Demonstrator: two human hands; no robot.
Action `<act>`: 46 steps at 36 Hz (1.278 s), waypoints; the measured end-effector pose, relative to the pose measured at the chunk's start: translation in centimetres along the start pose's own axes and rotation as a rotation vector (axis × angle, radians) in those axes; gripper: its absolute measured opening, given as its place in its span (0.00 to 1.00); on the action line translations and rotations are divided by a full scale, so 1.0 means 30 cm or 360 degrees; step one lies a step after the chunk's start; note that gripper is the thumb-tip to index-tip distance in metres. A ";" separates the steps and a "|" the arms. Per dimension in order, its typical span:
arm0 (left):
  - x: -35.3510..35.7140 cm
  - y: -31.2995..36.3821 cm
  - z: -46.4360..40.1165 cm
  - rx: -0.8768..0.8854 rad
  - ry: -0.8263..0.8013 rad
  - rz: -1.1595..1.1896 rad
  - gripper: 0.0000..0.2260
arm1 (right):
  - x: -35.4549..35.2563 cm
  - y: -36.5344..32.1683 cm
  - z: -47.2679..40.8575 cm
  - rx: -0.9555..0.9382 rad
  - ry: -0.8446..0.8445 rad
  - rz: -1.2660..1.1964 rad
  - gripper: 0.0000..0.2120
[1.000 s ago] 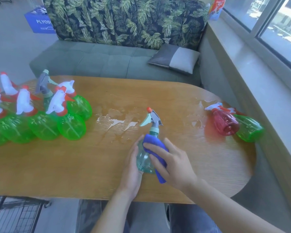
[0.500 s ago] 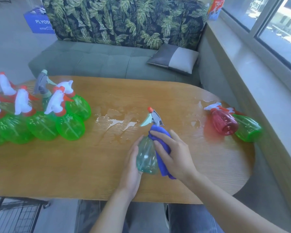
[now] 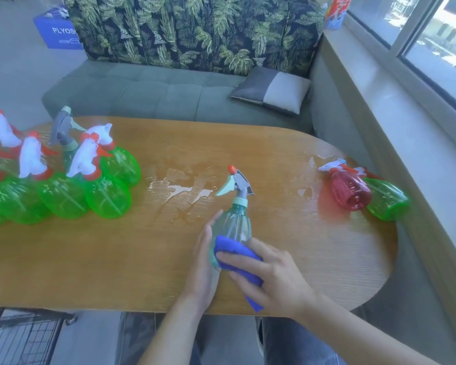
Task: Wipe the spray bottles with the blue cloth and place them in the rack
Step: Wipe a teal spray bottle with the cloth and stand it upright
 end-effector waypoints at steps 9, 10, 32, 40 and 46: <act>0.011 0.009 -0.003 0.0034 -0.0050 0.0045 0.37 | -0.057 0.207 0.007 0.0939 0.0416 -0.0492 0.14; 0.008 0.012 -0.005 0.0047 -0.0046 0.0056 0.33 | -0.051 0.212 0.009 0.0969 0.0411 -0.0525 0.14; 0.007 -0.021 -0.018 0.0060 -0.0010 -0.0157 0.19 | 0.012 0.019 0.035 0.0067 0.0014 0.0088 0.14; 0.026 0.006 0.001 0.0125 -0.0040 -0.0104 0.30 | -0.082 0.095 -0.008 0.0441 0.0224 -0.0022 0.16; 0.025 -0.008 -0.006 0.0151 -0.0055 -0.0150 0.33 | -0.155 0.164 -0.075 0.0566 0.0360 0.0090 0.12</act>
Point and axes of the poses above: each hand's wrist, its own z-axis away from the middle knuckle, its own x-axis out of the palm, y = z × x, the point moved 10 cm from there along -z, towards the middle knuckle, and after that the axes turned 3 degrees about -z, right-handed, at the moved point
